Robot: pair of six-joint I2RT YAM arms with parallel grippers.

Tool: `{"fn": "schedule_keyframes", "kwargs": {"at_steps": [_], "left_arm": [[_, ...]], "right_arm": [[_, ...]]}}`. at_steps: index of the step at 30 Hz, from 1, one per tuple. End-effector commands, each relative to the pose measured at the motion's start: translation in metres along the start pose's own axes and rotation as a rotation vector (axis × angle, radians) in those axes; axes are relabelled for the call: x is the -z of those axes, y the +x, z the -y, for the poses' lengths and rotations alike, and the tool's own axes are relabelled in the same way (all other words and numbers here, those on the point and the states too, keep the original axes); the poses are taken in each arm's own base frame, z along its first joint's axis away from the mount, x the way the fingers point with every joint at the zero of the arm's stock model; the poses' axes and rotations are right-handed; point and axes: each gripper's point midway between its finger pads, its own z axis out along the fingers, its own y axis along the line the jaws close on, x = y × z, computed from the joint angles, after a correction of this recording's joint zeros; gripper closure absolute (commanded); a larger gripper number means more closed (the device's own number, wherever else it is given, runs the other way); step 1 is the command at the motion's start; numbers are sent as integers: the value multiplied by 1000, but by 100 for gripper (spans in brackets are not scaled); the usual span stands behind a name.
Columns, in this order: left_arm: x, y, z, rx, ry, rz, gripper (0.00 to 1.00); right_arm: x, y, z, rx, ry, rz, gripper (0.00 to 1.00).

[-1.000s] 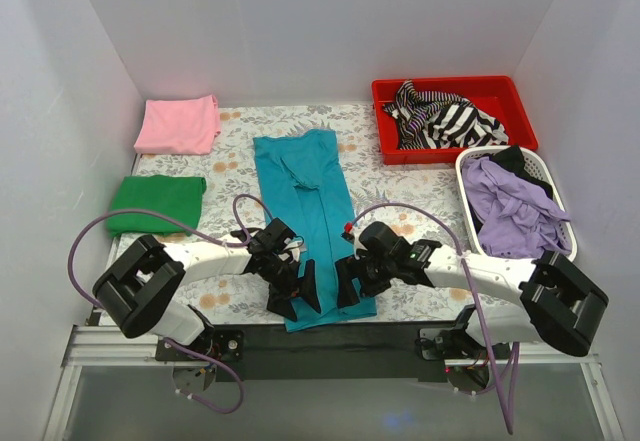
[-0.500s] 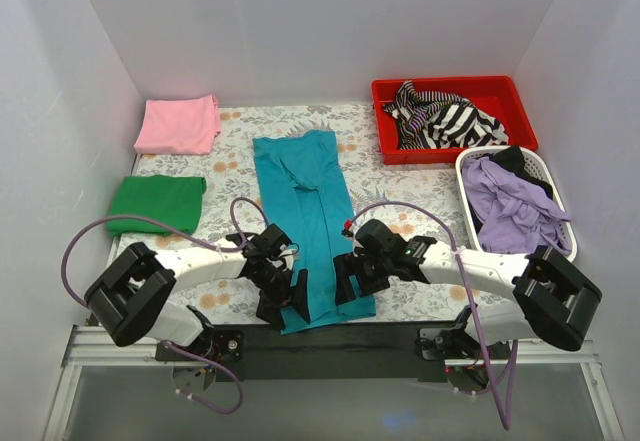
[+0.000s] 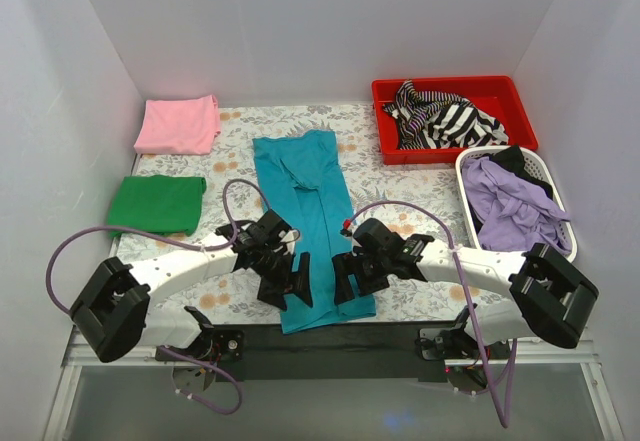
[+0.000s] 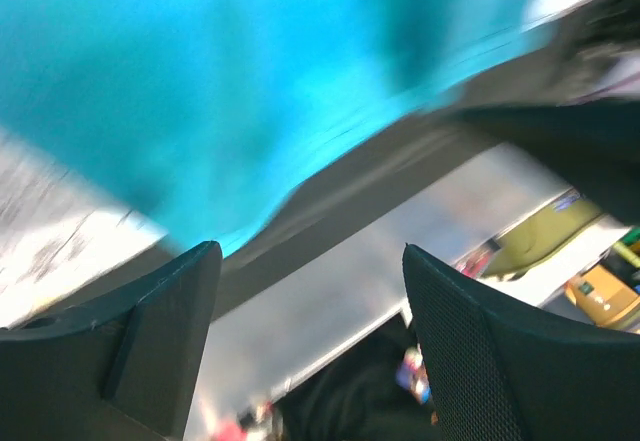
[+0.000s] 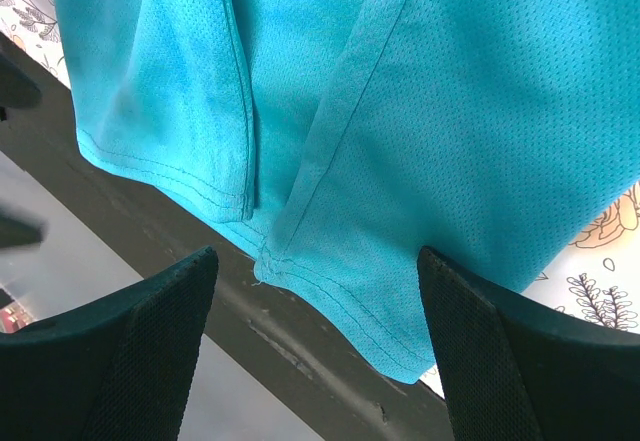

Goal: Fold and stack the t-shirts
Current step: Fold the tshirt

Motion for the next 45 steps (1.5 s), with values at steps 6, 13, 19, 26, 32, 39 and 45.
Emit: {"fn": "schedule_keyframes", "kwargs": {"at_steps": [6,13,19,26,32,39,45], "left_arm": [[-3,-57,45,-40,90,159,28],[-35,-49,0,69,-64,89,28],[-36,-29,-23,104,-180,43,29],[-13,-20,-40,71,-296,47,29],[-2,-26,-29,16,-274,77,29],[22,-36,22,-78,-83,144,29],[21,-19,10,4,-103,104,27]], "right_arm": [[-7,23,33,9,132,-73,13],[-7,21,34,15,135,-68,13],[-8,22,35,12,142,-70,12],[-10,24,37,7,146,-82,12],[-7,22,31,23,118,-74,13],[27,5,-10,143,-26,33,14],[62,-5,9,103,115,154,12]]}}
